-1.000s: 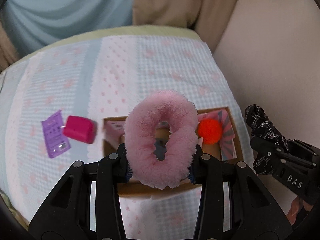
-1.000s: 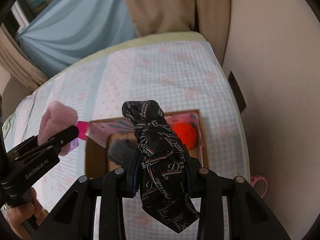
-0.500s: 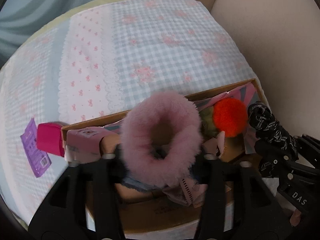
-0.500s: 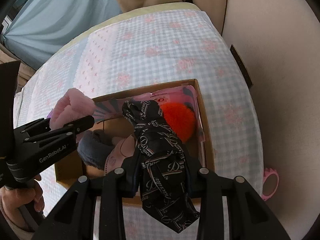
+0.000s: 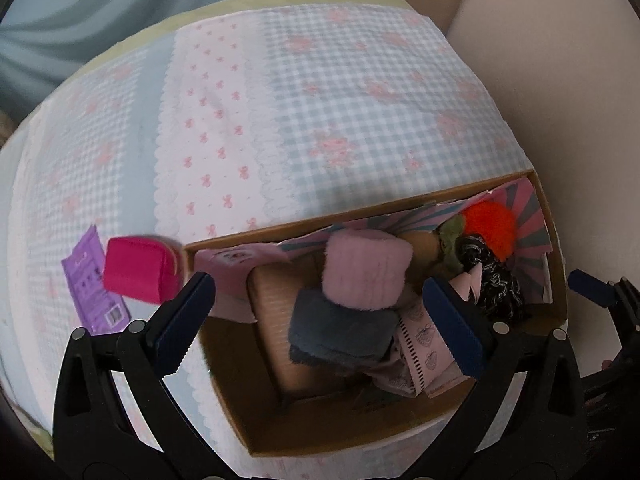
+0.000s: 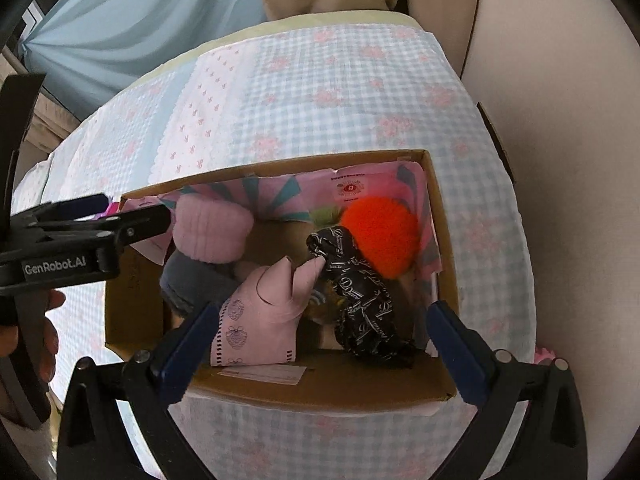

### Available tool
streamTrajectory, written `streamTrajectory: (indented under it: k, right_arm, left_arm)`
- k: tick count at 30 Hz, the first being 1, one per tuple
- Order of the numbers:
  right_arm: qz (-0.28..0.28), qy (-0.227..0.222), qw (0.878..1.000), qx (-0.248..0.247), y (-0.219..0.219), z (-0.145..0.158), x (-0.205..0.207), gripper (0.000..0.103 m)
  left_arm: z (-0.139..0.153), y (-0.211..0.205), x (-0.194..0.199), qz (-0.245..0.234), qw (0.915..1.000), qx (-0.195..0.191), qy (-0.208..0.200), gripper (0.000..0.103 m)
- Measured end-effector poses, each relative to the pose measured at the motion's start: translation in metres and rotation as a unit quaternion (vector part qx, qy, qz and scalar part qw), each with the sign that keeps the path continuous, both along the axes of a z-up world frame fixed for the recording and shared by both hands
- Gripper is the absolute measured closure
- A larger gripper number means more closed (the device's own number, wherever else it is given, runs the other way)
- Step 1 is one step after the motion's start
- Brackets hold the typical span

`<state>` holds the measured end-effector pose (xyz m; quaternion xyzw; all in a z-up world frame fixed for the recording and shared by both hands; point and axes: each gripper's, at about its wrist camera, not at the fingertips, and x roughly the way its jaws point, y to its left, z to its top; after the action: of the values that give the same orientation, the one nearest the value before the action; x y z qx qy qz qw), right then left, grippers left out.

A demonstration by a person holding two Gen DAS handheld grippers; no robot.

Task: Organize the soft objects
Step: 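Open both tools to release the scrunchies and lift away, then grasp the purple sachet with the left tool while the right grasps the magenta pouch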

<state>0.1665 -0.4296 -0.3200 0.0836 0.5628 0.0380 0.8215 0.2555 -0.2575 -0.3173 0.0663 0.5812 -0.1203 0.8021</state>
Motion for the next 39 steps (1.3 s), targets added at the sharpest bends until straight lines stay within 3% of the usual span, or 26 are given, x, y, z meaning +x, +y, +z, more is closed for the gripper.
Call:
streamTrajectory:
  k: [9, 22, 31, 39]
  right_arm:
    - [-0.004, -0.018, 0.999, -0.028, 0.002, 0.035, -0.014, 0.0]
    - [-0.011, -0.093, 0.995, -0.044, 0.026, 0.14, -0.06, 0.0]
    - [-0.018, -0.155, 0.987, -0.038, 0.059, 0.201, -0.088, 0.0]
    - [0.053, -0.183, 0.982, -0.001, 0.11, 0.214, -0.094, 0.0]
  left_arm:
    - [0.038, 0.018, -0.02, 0.018, 0.9996, -0.004, -0.023, 0.0]
    - [0.152, 0.073, -0.09, 0.075, 0.9909, -0.028, -0.108, 0.0]
    - [0.208, 0.135, -0.161, 0.133, 0.9751, -0.047, -0.171, 0.0]
    - [0.214, 0.204, -0.197, 0.215, 0.9592, -0.038, -0.179, 0.0]
